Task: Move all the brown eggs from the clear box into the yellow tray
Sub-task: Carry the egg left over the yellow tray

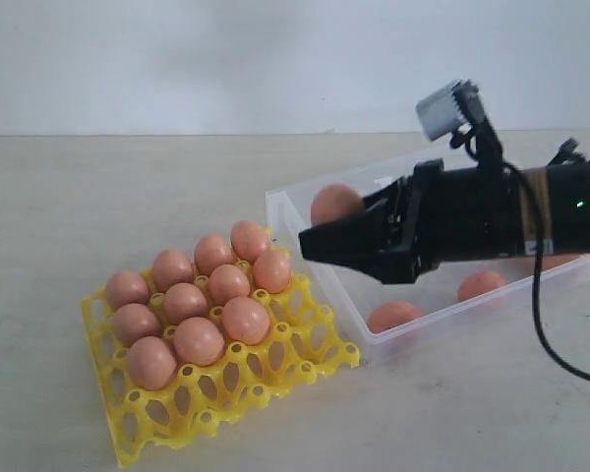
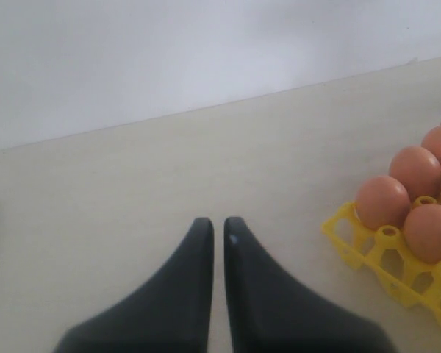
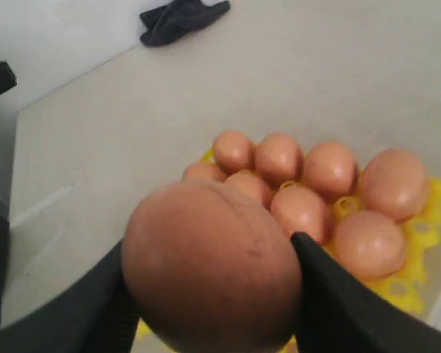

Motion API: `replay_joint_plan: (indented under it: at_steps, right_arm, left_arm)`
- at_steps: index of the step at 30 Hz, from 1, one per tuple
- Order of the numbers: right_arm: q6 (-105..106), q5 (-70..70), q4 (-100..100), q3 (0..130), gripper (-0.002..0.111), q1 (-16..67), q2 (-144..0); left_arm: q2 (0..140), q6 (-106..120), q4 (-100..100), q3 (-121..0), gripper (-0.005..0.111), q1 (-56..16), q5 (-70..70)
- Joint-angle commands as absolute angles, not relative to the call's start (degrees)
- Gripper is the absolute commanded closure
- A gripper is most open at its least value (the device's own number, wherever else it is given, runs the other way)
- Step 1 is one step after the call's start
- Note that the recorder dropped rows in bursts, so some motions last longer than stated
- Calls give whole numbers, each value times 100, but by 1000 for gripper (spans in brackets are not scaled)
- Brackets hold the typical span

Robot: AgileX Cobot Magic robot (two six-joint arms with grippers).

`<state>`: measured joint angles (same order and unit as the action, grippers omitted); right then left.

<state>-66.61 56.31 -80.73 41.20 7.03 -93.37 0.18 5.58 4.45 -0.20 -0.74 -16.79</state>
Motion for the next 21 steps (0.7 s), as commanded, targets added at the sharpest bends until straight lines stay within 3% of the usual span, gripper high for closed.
replay_joint_plan:
  at_steps: [1,9,16,21]
  right_arm:
    - [-6682,6450,-8074,4252,109,857,-10051]
    - [-6697,6422,-7959,4367,109,914,-10628]
    - [-6848,4476,-7847,5210,109,1687,-11061]
    - [-6822,3989,-7354,5213,109,1711,-11191]
  left_arm:
    - [0,540,434,0,103,-118,-1677]
    - [0,540,434,0,103,-118,-1677]
    - [0,540,434,0,103,-118,-1677]
    - [0,540,434,0,103,-118,-1677]
